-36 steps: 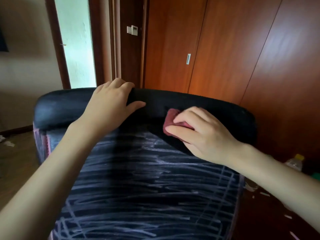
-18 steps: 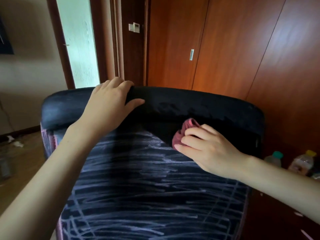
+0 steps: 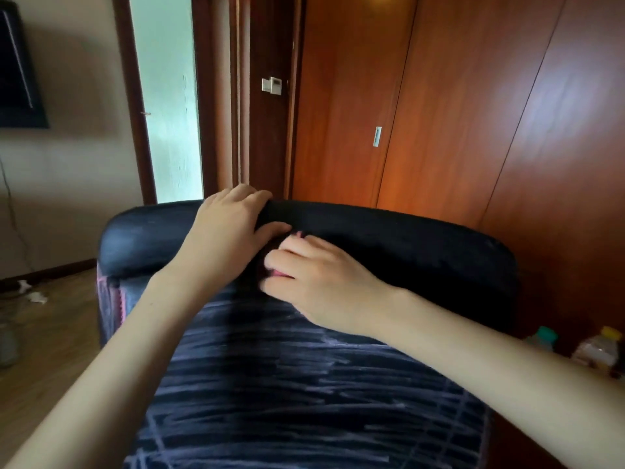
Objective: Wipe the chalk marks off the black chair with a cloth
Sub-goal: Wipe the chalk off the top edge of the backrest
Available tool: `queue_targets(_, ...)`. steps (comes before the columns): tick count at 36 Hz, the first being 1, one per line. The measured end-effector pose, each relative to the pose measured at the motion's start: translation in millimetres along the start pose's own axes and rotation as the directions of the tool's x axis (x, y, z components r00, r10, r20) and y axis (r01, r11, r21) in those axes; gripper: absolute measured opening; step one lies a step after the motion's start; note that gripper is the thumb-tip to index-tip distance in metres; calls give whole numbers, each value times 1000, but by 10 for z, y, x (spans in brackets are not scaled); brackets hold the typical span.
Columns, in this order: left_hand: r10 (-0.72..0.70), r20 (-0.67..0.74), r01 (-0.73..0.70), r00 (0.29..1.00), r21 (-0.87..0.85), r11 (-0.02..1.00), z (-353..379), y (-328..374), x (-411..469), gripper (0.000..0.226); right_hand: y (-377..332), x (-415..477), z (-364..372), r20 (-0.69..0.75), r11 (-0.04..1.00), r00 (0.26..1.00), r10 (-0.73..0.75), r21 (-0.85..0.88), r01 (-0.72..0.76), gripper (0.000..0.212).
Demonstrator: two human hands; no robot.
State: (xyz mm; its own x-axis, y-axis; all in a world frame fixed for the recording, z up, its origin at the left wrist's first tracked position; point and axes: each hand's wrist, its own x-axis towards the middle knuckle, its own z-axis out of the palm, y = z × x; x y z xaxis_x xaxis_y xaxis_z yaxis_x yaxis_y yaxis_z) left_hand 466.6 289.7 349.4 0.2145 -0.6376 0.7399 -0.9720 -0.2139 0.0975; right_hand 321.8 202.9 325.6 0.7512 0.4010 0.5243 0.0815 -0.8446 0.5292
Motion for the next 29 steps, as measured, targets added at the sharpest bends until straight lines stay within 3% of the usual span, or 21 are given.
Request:
queue_targets(5, 23, 5, -23, 1000, -15, 1000, -5, -26, 14, 55, -26, -358, 70, 43, 999, 999, 21, 26, -23, 23)
queue_targets(11, 36, -10, -36, 999, -20, 999, -4, -16, 4, 57, -55, -1122, -110, 242, 1000, 970, 23, -18, -19, 22)
queue_targets(16, 22, -31, -22, 999, -4, 1000, -38, 13, -23, 56, -34, -1080, -217, 323, 998, 945, -46, -33, 60, 15)
queue_targets(19, 39, -34, -39, 999, -6, 999, -25, 24, -12, 56, -19, -926, -266, 251, 994, 964, -84, -40, 97, 17)
queue_targets(25, 61, -57, -62, 996, -7, 998, -74, -75, -15, 41, -35, -156, -276, -124, 997, 989, -76, -29, 73, 24)
queue_targets(29, 8, -104, -6, 995, 21, 1000, -178, -310, -105, 36, -45, 44, 62, -104, 998, 993, -54, 12, 56, 19)
